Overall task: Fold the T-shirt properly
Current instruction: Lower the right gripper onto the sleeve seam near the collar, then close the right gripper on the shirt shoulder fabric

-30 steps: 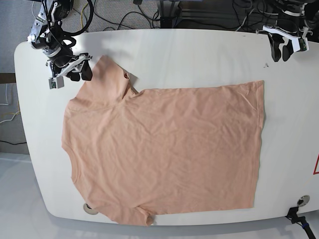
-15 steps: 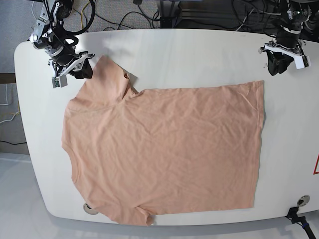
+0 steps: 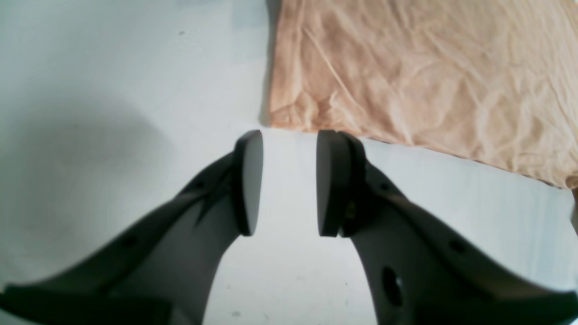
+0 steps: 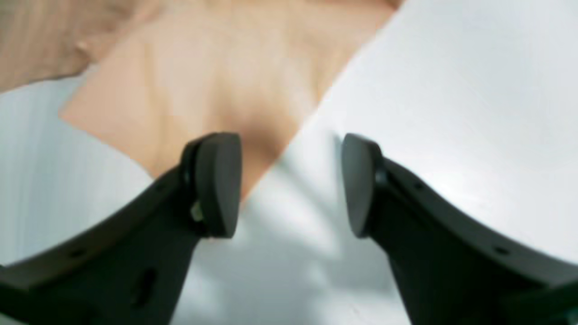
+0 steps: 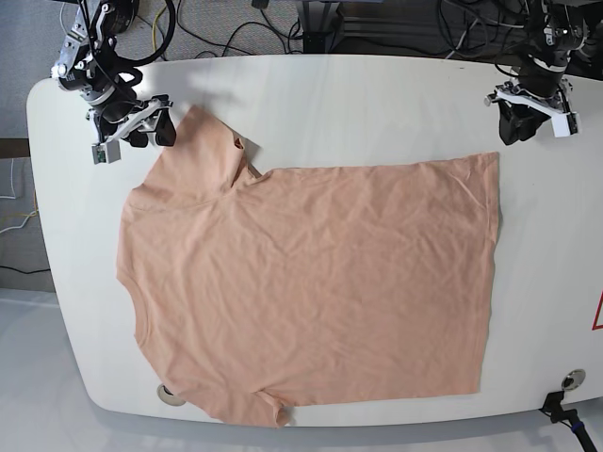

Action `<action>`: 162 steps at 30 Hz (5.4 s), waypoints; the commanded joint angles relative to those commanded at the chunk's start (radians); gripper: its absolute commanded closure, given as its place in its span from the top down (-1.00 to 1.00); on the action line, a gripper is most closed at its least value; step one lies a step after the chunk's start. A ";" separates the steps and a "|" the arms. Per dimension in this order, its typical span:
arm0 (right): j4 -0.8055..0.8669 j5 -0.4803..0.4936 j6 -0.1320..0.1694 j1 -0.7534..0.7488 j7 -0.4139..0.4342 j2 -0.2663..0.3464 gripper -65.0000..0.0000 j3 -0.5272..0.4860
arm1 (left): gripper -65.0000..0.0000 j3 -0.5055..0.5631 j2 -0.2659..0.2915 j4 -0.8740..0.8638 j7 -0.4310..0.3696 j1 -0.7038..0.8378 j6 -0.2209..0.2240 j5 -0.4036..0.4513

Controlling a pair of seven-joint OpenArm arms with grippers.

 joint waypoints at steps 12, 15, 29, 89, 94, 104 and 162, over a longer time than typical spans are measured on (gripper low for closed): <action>-0.038 0.008 0.045 0.029 0.002 -0.028 0.09 -0.010 | -0.38 0.001 -0.004 -0.001 -0.010 -0.002 0.004 0.010; -0.050 0.006 0.042 0.037 0.009 -0.050 0.08 -0.060 | -0.38 0.002 -0.006 -0.001 -0.003 -0.003 0.004 0.008; -0.108 -0.038 -0.058 0.050 0.168 -0.071 0.07 -0.103 | -0.38 0.005 -0.007 0.001 -0.011 0.000 0.002 0.006; 0.110 -0.031 -0.077 0.035 -0.358 -0.328 0.08 0.223 | -0.34 0.002 -0.053 -0.023 0.069 -0.059 0.004 0.019; 0.109 -0.032 -0.080 0.036 -0.358 -0.340 0.08 0.195 | -0.34 0.002 -0.066 -0.023 0.069 -0.059 0.004 0.016; 0.107 -0.034 -0.082 0.038 -0.355 -0.351 0.08 0.142 | -0.34 0.002 -0.075 -0.023 0.069 -0.059 0.002 0.016; 0.012 0.134 -0.278 0.038 -0.389 -0.357 0.08 0.163 | -0.34 -0.001 -0.095 -0.026 0.069 -0.065 0.002 0.018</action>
